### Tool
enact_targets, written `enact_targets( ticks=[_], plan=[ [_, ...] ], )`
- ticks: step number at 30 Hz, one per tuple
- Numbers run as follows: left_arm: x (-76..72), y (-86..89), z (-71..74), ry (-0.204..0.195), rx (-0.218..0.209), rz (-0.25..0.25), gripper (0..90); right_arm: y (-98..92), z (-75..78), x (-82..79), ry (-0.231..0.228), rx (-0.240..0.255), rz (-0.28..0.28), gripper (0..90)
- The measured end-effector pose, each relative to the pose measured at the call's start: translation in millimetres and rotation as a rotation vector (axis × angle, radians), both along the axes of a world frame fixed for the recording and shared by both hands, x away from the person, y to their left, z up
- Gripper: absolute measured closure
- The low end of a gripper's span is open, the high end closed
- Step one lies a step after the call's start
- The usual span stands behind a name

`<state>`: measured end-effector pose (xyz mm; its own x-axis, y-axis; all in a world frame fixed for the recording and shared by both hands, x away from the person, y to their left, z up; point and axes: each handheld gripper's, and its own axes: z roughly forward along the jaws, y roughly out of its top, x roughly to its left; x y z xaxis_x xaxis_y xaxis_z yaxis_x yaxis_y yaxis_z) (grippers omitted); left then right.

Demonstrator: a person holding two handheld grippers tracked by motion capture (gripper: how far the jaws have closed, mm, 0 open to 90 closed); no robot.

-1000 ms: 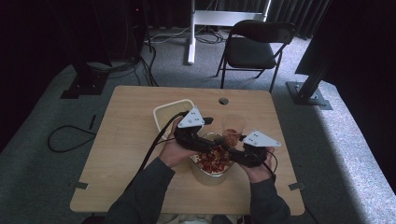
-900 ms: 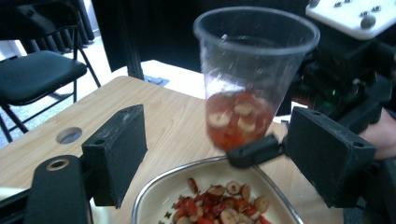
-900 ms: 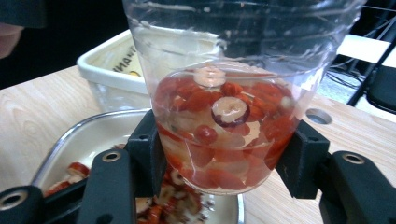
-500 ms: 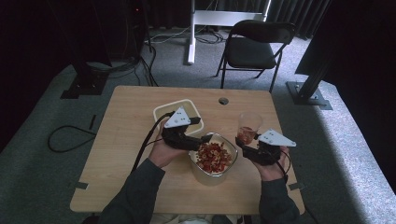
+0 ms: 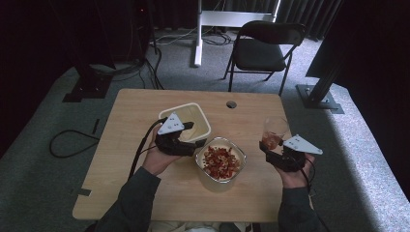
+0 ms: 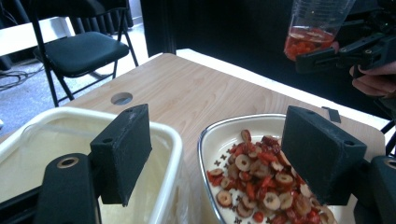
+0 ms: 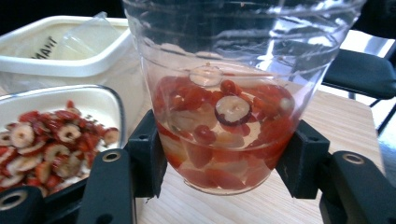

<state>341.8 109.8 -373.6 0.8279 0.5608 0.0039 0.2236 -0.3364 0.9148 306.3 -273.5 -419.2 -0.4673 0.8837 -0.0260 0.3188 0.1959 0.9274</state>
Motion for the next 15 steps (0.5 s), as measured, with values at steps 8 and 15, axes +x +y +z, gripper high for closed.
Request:
enact_targets(
  ticks=[8,15],
  plan=[
    [-5.3,21.5,-6.8,-0.002,0.012,0.041,24.9,-17.4,-9.0,0.9,0.014,-0.014,-0.041,41.7],
    [-12.1,37.3,-12.9,0.004,0.000,0.056,24.9,-29.6,-23.7,3.0,0.036,-0.024,-0.066,41.6]
  ],
)
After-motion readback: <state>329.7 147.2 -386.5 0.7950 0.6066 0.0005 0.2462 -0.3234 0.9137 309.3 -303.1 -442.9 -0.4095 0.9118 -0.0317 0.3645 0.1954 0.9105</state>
